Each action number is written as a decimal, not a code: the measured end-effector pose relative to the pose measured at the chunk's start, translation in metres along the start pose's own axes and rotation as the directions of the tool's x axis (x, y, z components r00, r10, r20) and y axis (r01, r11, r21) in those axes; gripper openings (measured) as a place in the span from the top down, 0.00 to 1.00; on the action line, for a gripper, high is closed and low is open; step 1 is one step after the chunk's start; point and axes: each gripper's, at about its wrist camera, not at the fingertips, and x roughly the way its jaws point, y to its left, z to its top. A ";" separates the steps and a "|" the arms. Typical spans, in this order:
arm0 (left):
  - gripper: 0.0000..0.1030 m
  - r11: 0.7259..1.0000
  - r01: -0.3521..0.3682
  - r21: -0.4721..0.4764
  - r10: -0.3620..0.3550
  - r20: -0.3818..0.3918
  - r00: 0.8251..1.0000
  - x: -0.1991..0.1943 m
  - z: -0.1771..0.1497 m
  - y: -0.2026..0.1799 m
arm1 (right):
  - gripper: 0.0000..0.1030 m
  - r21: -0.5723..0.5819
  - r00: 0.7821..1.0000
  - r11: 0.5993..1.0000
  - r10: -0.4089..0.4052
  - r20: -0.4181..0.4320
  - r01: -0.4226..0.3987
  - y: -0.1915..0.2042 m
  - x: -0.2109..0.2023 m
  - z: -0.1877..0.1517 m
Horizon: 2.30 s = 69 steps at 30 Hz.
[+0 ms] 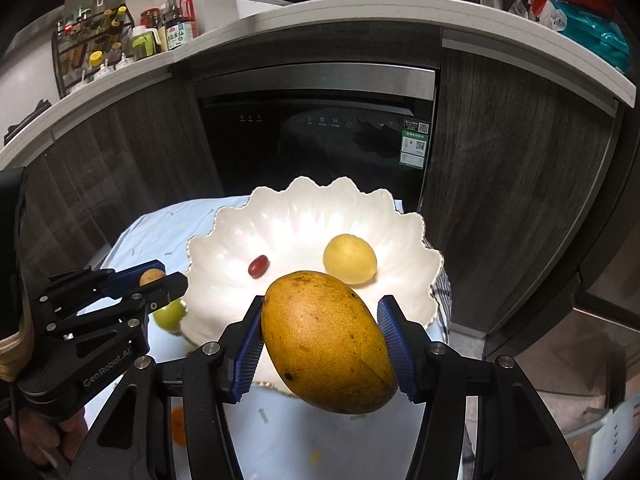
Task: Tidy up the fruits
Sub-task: 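Carry the kiwi and mango over the white bowl and open both grippers, then lift both open grippers away from the bowl back over the cloth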
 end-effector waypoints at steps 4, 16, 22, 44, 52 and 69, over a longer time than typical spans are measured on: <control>0.76 1.000 0.009 -0.002 -0.009 -0.018 1.000 0.014 0.003 0.003 | 0.45 0.001 1.000 1.000 0.010 -0.015 -0.010 -0.001 0.012 0.002; 0.75 1.000 0.027 0.003 -0.027 -0.059 0.998 0.037 -0.002 0.003 | 0.45 0.003 0.998 1.000 0.022 -0.055 -0.022 -0.001 0.038 -0.001; 0.50 1.000 0.019 0.013 -0.018 -0.055 0.998 0.038 -0.004 0.001 | 0.37 -0.003 0.999 1.000 0.003 -0.037 -0.003 -0.001 0.035 0.000; 0.12 0.994 -0.103 -0.026 0.103 0.017 0.994 -0.029 -0.019 0.018 | 0.15 0.001 0.997 0.998 -0.060 0.049 0.060 0.018 -0.017 -0.006; 0.12 0.990 -0.129 -0.047 0.131 0.040 0.991 -0.062 -0.032 0.029 | 0.15 -0.015 0.995 0.999 -0.051 0.081 0.053 0.040 -0.041 -0.010; 0.12 0.983 -0.161 -0.093 0.168 0.075 0.983 -0.109 -0.058 0.055 | 0.15 -0.051 0.993 0.998 -0.030 0.113 0.035 0.076 -0.074 -0.021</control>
